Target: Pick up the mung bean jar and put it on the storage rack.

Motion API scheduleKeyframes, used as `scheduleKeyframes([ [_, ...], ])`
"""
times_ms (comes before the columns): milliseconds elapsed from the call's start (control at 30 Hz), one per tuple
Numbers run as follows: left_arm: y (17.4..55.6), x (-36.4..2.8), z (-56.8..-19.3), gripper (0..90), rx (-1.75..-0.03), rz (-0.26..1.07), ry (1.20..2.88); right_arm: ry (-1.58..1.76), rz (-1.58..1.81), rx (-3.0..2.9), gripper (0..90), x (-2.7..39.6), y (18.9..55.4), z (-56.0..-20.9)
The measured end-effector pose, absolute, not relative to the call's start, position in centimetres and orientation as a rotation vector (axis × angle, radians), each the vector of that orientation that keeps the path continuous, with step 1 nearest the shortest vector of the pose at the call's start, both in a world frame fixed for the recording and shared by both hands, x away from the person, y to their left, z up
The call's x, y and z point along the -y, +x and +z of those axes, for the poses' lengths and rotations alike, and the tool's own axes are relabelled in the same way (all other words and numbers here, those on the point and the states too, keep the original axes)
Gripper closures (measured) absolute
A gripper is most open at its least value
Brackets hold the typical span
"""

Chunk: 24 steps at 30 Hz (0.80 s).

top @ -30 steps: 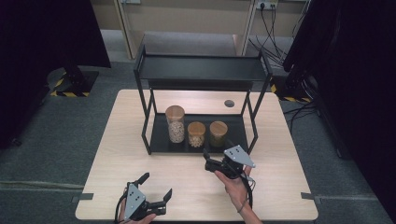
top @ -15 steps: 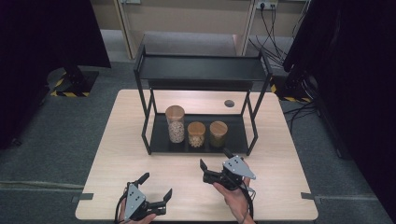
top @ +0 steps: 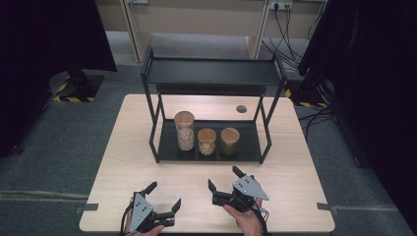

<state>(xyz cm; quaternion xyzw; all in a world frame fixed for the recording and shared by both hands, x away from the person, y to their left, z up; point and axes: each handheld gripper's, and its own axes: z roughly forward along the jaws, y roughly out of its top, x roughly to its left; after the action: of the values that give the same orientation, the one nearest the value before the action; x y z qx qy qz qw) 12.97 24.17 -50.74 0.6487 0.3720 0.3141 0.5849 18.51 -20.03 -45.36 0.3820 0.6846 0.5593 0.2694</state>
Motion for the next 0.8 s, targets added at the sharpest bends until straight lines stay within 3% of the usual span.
scheduleKeyframes([
  [800, 13.0, -24.2, -50.7, 1.4, -0.863, 0.734, 1.513, 0.978, 1.571, -1.905, 4.7, 20.5, 16.0, -46.9],
])
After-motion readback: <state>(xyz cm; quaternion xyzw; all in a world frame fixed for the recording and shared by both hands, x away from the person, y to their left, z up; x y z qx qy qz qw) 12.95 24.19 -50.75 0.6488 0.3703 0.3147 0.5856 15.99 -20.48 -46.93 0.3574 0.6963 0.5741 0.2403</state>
